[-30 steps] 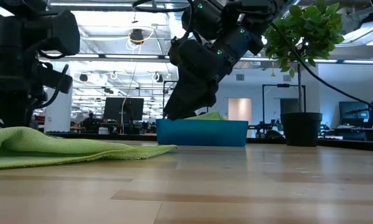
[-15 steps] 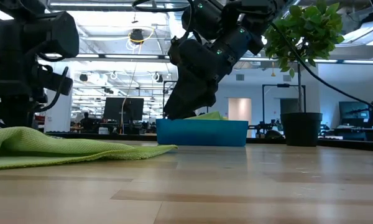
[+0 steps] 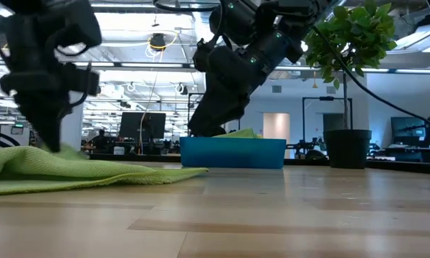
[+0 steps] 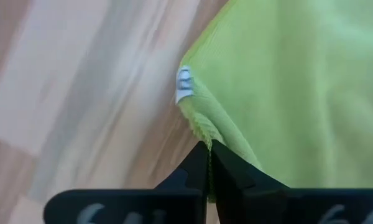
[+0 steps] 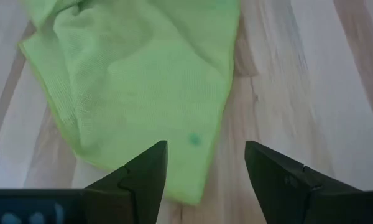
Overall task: Fold microfiber towels
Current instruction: Fold the light green microfiber cloth
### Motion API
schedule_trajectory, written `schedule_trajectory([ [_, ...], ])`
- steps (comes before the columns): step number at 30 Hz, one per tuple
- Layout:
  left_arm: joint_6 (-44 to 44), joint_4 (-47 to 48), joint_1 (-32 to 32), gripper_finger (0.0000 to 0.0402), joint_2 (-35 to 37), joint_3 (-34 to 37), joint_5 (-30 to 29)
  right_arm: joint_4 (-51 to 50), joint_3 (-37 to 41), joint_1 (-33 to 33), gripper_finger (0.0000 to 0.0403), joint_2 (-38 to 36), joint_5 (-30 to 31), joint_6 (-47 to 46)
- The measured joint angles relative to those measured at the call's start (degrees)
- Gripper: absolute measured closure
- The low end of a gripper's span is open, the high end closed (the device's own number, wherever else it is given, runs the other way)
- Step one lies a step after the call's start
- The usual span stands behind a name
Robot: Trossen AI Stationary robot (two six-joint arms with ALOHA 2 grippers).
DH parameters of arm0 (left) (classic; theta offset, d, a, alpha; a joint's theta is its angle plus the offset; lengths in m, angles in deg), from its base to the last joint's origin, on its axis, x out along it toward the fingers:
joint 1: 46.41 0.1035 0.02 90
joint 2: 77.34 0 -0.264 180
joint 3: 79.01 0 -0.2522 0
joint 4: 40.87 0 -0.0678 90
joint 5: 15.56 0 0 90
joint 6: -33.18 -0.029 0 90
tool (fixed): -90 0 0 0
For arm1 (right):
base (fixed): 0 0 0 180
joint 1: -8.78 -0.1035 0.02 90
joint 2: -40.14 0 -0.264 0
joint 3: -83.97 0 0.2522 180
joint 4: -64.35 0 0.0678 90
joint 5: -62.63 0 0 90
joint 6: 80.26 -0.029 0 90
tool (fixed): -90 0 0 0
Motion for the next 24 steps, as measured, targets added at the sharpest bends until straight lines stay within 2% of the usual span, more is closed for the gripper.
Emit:
schedule_trajectory([
  [13,-10.6,-1.8,-4.6,0.0401,0.0,-14.3,-1.7,3.7,0.0,0.3,0.0163,0.0,0.0,8.4],
  [24,-18.8,-10.1,-8.3,0.0401,0.0,-16.4,-1.0,17.3,0.0,0.3,0.0163,0.0,0.0,16.7],
])
